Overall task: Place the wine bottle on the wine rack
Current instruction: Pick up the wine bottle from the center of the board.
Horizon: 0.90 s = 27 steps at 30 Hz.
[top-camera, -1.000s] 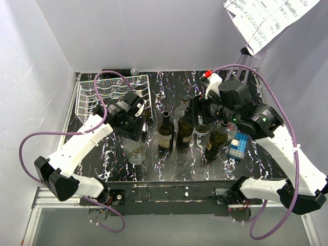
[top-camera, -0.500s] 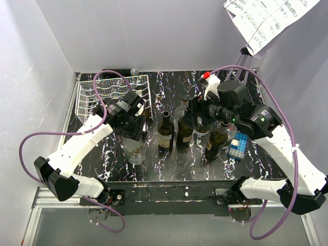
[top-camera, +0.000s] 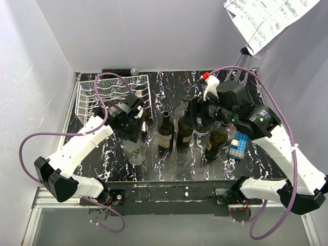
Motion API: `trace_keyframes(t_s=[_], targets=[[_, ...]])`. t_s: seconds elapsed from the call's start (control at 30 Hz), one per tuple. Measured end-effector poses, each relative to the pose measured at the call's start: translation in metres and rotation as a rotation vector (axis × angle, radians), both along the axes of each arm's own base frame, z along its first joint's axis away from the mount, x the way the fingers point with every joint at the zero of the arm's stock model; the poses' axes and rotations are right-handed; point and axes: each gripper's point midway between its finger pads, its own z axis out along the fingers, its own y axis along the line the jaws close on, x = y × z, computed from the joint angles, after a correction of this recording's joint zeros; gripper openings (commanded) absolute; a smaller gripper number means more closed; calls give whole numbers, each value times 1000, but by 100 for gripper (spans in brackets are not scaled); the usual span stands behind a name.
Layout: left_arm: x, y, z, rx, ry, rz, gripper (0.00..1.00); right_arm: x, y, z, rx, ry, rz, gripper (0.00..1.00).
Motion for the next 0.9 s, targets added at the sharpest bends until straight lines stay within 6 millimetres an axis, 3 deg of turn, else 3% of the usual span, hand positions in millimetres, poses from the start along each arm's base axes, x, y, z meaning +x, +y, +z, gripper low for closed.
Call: trace_keyframes(t_s=[0.03,0.47,0.7,0.9], targets=[[0,0,0,0,-1,1,0,0,0,0,0,0,1,85],[-1,-3,6,-9,3,0,0,-8,9,2,4,-18,92,87],[-2,-10,17,-55,0,-10,0,-21,33,18,47,-116,252,87],[-8,-14,27,-105,-5,-23,0,-49,65,35,118,-237,446,88]])
